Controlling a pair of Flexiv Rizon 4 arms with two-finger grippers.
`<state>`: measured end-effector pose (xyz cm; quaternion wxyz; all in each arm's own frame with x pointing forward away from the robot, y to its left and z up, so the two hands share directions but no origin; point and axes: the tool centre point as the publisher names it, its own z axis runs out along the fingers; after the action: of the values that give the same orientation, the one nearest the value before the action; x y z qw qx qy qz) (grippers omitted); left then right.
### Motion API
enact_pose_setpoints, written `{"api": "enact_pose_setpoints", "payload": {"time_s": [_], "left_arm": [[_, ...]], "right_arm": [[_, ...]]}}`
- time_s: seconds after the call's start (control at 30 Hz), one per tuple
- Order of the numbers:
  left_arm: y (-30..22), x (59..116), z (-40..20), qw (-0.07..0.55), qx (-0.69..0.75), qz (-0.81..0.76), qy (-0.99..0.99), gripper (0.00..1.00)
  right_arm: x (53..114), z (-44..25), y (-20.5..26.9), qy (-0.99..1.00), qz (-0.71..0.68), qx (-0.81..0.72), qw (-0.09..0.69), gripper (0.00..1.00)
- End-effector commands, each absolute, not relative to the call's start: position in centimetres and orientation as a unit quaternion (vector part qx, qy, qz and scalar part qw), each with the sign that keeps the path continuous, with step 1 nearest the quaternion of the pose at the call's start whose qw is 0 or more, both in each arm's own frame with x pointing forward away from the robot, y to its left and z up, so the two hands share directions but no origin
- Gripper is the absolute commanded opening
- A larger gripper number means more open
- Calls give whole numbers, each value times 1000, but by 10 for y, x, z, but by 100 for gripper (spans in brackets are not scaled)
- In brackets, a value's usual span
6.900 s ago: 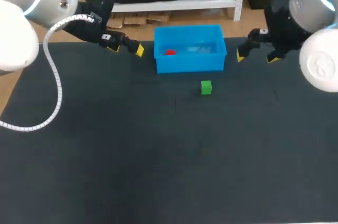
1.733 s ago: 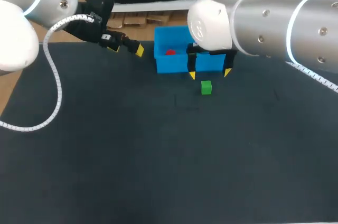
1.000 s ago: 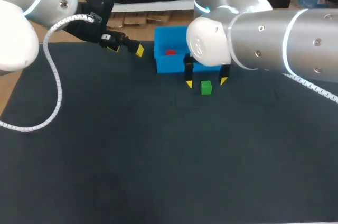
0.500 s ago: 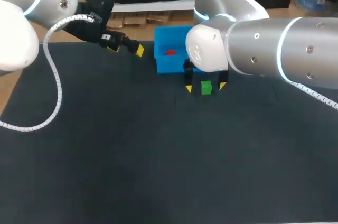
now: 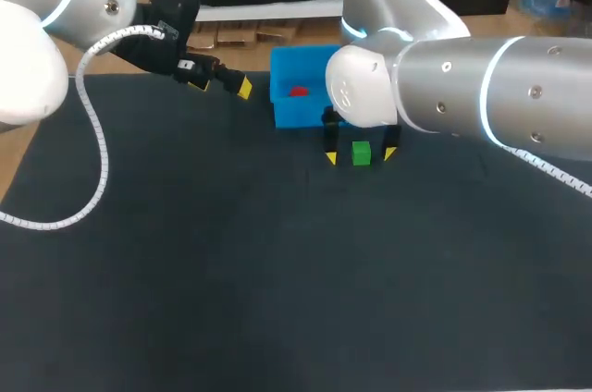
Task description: Use the left arm to pick the red cube and place it into the blue plastic box first, then use the right arm to grasp the green cube and put it into the same blue plastic box after the first action is fully finished.
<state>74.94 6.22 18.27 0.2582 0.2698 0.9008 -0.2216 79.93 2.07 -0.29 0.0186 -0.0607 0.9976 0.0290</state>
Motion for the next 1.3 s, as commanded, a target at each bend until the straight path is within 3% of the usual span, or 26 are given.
{"api": "enact_pose_setpoints", "payload": {"time_s": [0.03, 1.3], "left_arm": [[64, 749, 182, 260, 271, -224, 899, 100], [64, 749, 182, 260, 271, -224, 899, 100]], "right_arm": [[800, -3, 20, 998, 32, -58, 18, 0], [797, 35, 11, 998, 6, -68, 15, 0]]}}
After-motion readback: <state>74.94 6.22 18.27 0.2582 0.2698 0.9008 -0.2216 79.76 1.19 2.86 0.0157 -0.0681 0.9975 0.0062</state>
